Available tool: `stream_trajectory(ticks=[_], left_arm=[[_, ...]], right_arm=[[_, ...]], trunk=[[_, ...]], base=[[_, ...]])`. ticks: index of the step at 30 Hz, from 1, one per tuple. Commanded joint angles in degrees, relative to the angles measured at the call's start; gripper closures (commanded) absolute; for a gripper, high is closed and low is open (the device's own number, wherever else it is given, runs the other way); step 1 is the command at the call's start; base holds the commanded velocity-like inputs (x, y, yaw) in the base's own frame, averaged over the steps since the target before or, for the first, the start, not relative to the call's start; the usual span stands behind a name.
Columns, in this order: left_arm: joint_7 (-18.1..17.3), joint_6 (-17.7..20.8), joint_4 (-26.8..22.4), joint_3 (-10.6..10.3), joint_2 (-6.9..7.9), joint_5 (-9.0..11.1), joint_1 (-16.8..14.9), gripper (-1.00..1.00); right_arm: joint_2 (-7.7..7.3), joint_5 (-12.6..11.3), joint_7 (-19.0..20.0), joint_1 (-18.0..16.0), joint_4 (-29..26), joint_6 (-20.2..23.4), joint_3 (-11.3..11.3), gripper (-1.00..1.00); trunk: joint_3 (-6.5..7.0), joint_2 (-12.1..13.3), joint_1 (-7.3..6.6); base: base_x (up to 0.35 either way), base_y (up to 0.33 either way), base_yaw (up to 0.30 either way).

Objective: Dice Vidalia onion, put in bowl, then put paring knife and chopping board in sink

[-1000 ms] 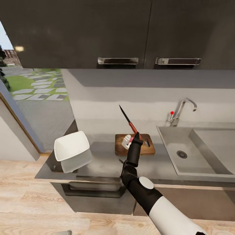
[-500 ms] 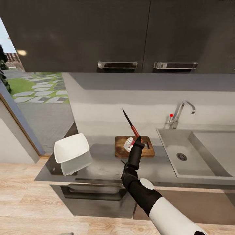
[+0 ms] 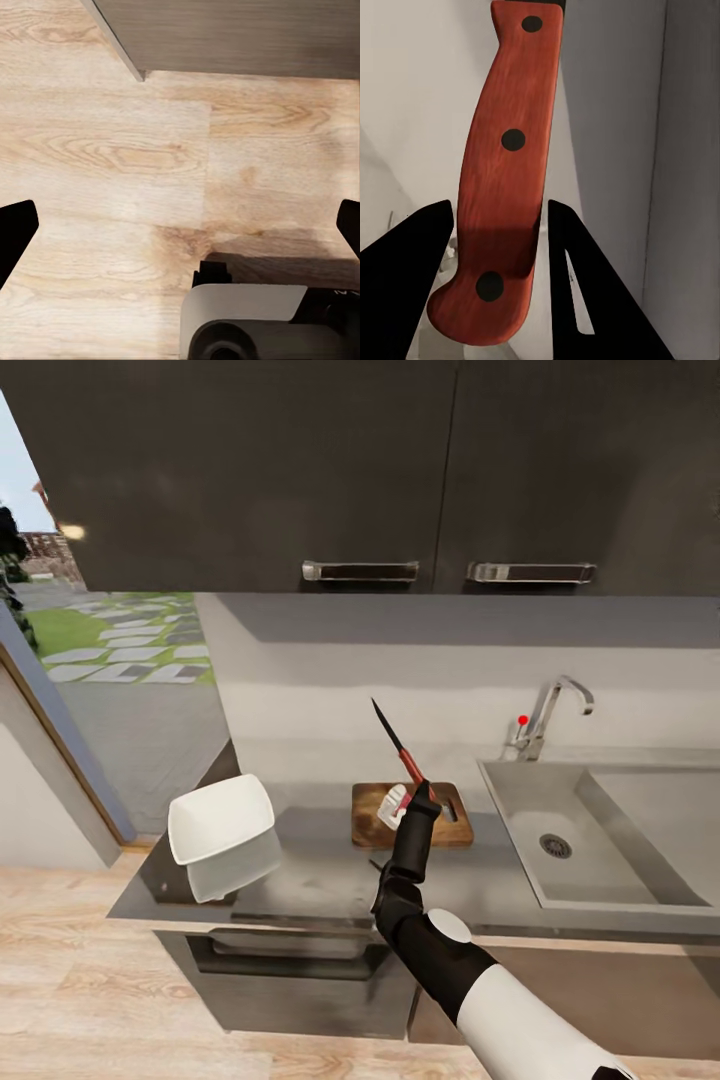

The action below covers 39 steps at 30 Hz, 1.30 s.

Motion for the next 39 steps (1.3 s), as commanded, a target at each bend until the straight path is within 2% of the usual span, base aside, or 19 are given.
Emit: stream_trajectory(ticks=[1, 5, 8, 11, 16, 21, 25, 28, 39], left_arm=[[0.1, -0.2, 0.2, -0.5, -0.08, 0.4, -0.1, -1.00], [0.1, 0.1, 0.2, -0.5, -0.15, 0.4, -0.1, -1.00], [0.1, 0.1, 0.2, -0.5, -0.18, 0.4, -0.1, -1.00], [0.2, 0.1, 0.2, -0.5, -0.42, 0.3, -0.1, -1.00], [0.2, 0.1, 0.2, -0.5, -0.58, 0.3, -0.1, -1.00], [0.2, 0.1, 0.2, -0.5, -0.60, 0.3, -0.1, -1.00], [0.2, 0.1, 0.2, -0.5, -0.61, 0.3, -0.1, -1.00], [0.2, 0.1, 0.2, -0.5, -0.61, 0.3, -0.1, -1.00], [0.2, 0.1, 0.2, -0.5, -0.61, 0.3, -0.1, -1.00]], right_arm=[[0.00, 0.1, -0.1, -0.1, 0.1, 0.3, 0.1, 1.00], [0.00, 0.1, 0.0, -0.1, 1.1, 0.3, 0.1, 1.00], [0.00, 0.1, 0.0, -0.1, 5.1, -0.1, 0.2, 1.00], [0.00, 0.2, -0.1, -0.1, 7.5, -3.0, 0.2, 1.00], [0.00, 0.2, -0.8, -0.1, 8.3, -5.4, 0.2, 1.00], [0.00, 0.2, -1.1, -0.1, 8.5, -5.6, 0.4, 1.00], [0.00, 0.1, -1.0, -0.1, 9.3, -5.6, 2.4, 1.00], [0.00, 0.1, -0.9, -0.1, 11.4, -5.8, 3.0, 1.00], [0.00, 0.1, -0.8, -0.1, 13.7, -6.0, 3.2, 1.00]], trunk=[[0.00, -0.1, 0.02], [0.37, -0.1, 0.02], [0.64, -0.1, 0.02], [0.79, -0.1, 0.02], [0.85, -0.1, 0.02], [0.86, -0.1, 0.02], [0.86, -0.1, 0.02], [0.86, -0.1, 0.02], [0.86, -0.1, 0.02]], base=[[0.021, -0.026, 0.000], [0.100, -0.143, 0.000], [0.100, -0.144, 0.000], [0.072, -0.131, 0.000], [0.021, -0.052, 0.000], [0.003, -0.007, 0.000], [0.000, 0.000, 0.000], [0.000, 0.000, 0.000], [0.000, 0.000, 0.000]])
